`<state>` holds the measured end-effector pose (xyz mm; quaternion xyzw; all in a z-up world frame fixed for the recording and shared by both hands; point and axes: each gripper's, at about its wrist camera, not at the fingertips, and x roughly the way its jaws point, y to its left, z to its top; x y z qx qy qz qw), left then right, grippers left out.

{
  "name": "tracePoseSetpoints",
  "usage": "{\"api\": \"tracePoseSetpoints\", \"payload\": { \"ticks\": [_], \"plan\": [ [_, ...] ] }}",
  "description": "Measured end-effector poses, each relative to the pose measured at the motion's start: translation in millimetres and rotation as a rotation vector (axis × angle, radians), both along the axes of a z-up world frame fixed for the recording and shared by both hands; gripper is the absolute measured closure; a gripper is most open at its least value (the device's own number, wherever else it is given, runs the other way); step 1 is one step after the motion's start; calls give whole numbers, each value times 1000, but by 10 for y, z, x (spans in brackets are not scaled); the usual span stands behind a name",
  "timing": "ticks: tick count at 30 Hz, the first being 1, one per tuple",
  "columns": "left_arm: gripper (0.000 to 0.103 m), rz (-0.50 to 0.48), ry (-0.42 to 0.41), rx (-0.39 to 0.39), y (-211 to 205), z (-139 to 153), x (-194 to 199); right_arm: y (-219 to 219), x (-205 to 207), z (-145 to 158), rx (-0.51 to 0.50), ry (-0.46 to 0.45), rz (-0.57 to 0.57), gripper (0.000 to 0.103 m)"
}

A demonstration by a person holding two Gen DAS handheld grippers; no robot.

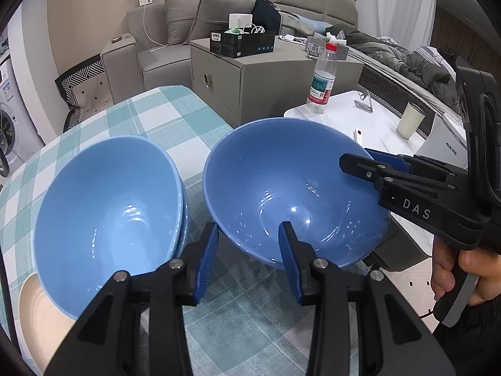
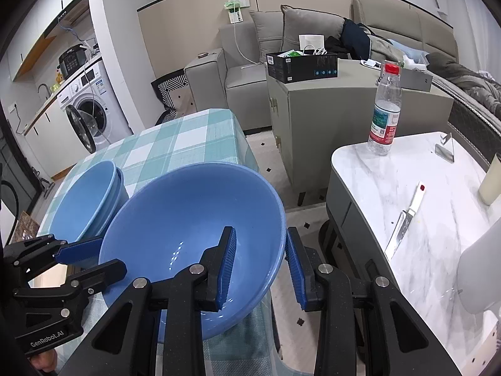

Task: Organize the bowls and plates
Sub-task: 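Close both grippers on opposite rims of the last blue bowl, then lift the last blue bowl with both grippers and carry it over the nested bowls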

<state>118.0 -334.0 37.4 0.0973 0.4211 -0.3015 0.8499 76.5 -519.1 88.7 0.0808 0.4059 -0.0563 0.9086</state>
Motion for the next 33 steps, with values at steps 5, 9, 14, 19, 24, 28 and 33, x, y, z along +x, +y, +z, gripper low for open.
{"api": "tracePoseSetpoints", "payload": {
  "ticks": [5,9,14,19,24,28,33],
  "plan": [
    [64,7,-19,1,20,42,-10,29,-6,21,-9,-6,4,70],
    [64,14,-27,-1,44,70,-8,49,4,39,-14,-11,7,70],
    [64,21,-46,-6,64,126,-18,84,-1,64,-19,-18,6,70],
    [64,24,-67,-9,90,183,-32,111,-24,107,-25,-32,7,70],
    [64,24,-87,-18,121,247,-52,128,-66,184,-25,-58,8,70],
    [64,25,-104,-18,131,288,-67,147,-88,243,-29,-74,3,70],
    [64,28,-116,-26,164,341,-72,168,-107,300,-24,-94,-1,70]
  ]
}}
